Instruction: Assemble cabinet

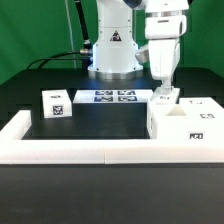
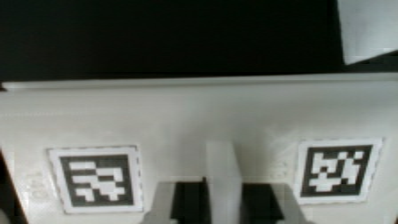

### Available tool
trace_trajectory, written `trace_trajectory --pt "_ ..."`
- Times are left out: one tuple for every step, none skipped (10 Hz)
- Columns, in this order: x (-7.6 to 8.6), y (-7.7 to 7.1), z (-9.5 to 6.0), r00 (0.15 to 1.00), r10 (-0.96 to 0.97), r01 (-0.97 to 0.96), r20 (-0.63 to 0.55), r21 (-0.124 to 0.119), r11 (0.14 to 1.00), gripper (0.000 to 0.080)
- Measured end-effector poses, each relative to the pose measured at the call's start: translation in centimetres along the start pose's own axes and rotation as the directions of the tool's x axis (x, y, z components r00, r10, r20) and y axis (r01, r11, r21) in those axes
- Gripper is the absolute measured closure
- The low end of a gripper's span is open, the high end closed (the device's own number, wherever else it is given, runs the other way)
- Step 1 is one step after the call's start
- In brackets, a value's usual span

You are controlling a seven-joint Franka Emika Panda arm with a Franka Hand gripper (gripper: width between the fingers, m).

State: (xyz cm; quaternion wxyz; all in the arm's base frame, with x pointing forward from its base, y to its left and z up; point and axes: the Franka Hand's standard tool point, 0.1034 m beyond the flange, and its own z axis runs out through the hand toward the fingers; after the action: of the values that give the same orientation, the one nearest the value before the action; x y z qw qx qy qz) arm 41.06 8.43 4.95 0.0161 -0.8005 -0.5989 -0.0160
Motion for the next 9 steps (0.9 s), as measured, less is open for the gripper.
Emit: trace_trajectory --pt "-0.1 0.6 -0.6 1.000 -0.001 0.001 0.011 0.000 1.000 0.0732" --pt "-0.1 1.3 -1.1 1.000 0.002 -0.002 0.013 -0.007 1.000 0.0732" --pt "0.0 1.2 -0.9 1.000 0.002 -0.002 0.010 -0.007 1.000 0.0732" --pt "0.0 1.1 -0.9 1.000 0.003 -0.003 0.010 -0.005 1.000 0.0732" --pt "0.0 1.4 -0.8 1.000 -0.016 0.016 0.011 -0.003 1.000 0.0732" --pt "0.0 2.2 -0.8 0.999 -0.050 0.050 0.012 0.002 0.999 0.0732" --pt "0.2 3.1 -1.2 0.998 -0.068 0.068 0.012 -0.003 0.998 0.0732" --pt "0.3 3.7 -1.4 0.997 -0.080 0.080 0.012 -0.006 0.997 0.0732" --pt "0.1 4.2 -1.5 0.992 -0.129 0.128 0.020 0.008 0.992 0.0732"
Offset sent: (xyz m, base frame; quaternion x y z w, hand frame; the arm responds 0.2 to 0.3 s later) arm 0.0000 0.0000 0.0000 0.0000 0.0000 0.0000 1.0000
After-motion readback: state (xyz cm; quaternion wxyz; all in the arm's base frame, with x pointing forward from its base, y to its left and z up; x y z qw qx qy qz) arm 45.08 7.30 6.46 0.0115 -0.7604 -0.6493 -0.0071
